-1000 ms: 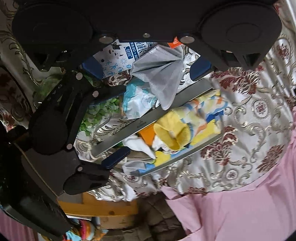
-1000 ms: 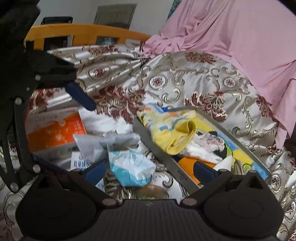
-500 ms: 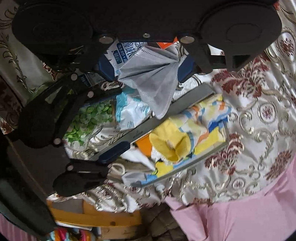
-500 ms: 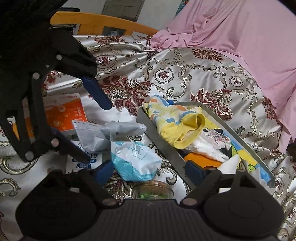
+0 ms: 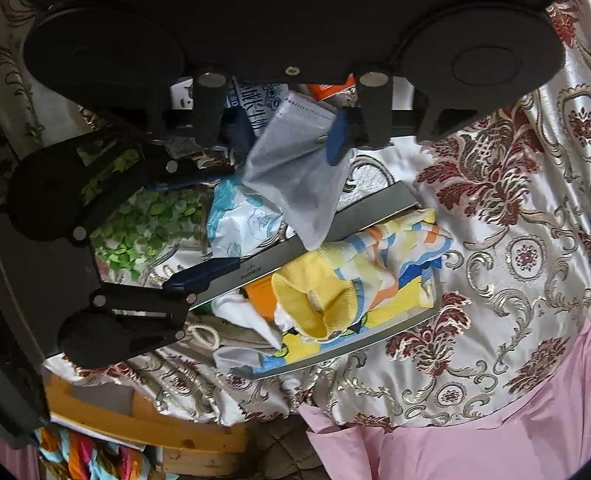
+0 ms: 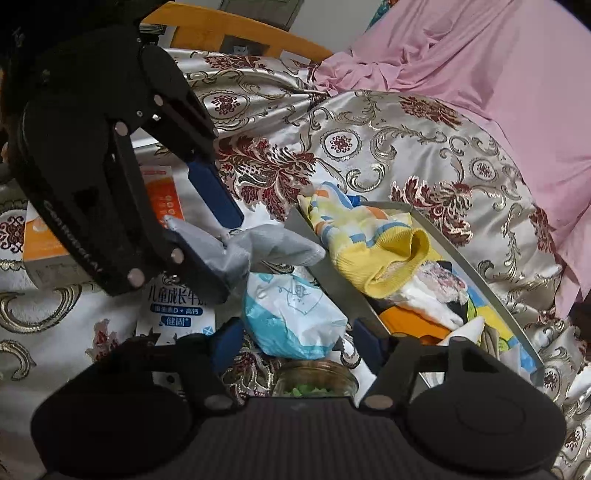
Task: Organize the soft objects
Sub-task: 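Grasp the grey cloth with the left gripper while the right gripper grasps the light blue packet, then lift the grey cloth with the left gripper while the right gripper carries the blue packet over the tray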
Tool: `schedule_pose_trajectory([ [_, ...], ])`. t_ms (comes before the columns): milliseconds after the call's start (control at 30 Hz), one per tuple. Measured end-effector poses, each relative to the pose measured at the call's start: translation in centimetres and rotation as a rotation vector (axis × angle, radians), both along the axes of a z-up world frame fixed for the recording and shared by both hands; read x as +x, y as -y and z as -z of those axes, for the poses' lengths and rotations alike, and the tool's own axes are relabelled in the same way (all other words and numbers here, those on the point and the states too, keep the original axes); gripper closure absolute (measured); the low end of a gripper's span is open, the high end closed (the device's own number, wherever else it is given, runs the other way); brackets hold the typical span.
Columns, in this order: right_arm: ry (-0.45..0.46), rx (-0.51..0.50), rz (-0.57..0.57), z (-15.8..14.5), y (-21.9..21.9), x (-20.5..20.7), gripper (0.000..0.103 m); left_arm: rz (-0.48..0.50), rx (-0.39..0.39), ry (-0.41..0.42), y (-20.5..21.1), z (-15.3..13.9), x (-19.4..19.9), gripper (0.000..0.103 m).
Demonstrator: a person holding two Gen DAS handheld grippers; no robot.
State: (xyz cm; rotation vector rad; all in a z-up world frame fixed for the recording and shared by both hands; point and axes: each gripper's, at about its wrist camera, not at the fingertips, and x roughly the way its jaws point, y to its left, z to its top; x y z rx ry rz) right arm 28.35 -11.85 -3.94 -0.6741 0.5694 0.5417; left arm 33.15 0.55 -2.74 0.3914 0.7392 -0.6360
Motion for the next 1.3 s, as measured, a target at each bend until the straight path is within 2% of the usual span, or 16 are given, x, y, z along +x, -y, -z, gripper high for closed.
schedule_pose_trajectory([
  [67,0.014,-0.014,-0.004,0.1,-0.2,-0.2,0.041,-0.013,0.001,-0.007,0.0,0.0,0.0,0.076],
  [267,0.026,-0.030,-0.006,0.3,-0.5,-0.3,0.049,-0.054,-0.006,-0.010,-0.5,0.2,-0.2,0.088],
  [433,0.017,-0.013,0.005,0.1,-0.2,-0.1,0.055,-0.113,-0.029,0.031,-0.9,-0.1,-0.6,0.097],
  [700,0.025,0.026,0.031,-0.2,0.3,0.1,0.062,-0.149,0.001,0.126,-0.2,-1.9,-1.4,0.098],
  [1300,0.069,0.048,0.034,-1.2,0.6,-0.5,0.065,-0.232,-0.011,0.213,0.1,-5.8,-1.8,0.098],
])
